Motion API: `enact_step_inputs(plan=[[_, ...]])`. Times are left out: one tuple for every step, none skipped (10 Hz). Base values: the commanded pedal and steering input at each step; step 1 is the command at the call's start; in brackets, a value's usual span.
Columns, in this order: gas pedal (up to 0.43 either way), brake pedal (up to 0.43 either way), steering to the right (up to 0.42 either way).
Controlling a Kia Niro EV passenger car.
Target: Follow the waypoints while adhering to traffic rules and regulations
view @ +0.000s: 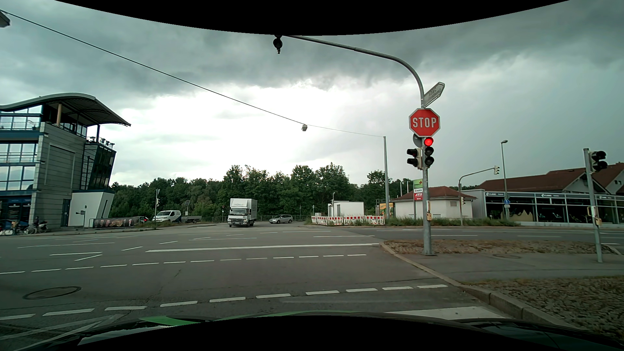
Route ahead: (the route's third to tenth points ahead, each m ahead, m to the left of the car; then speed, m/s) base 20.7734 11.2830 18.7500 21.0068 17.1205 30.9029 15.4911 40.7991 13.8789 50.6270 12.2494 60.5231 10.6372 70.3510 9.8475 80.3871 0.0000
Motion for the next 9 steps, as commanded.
enact_step_inputs(plan=[[0.000, 0.329, -0.095], [0.000, 0.329, -0.095], [0.000, 0.329, -0.095], [0.000, 0.329, -0.095], [0.000, 0.329, -0.095], [0.000, 0.329, -0.095], [0.000, 0.329, -0.095], [0.000, 0.323, -0.094], [0.000, 0.329, -0.095]])
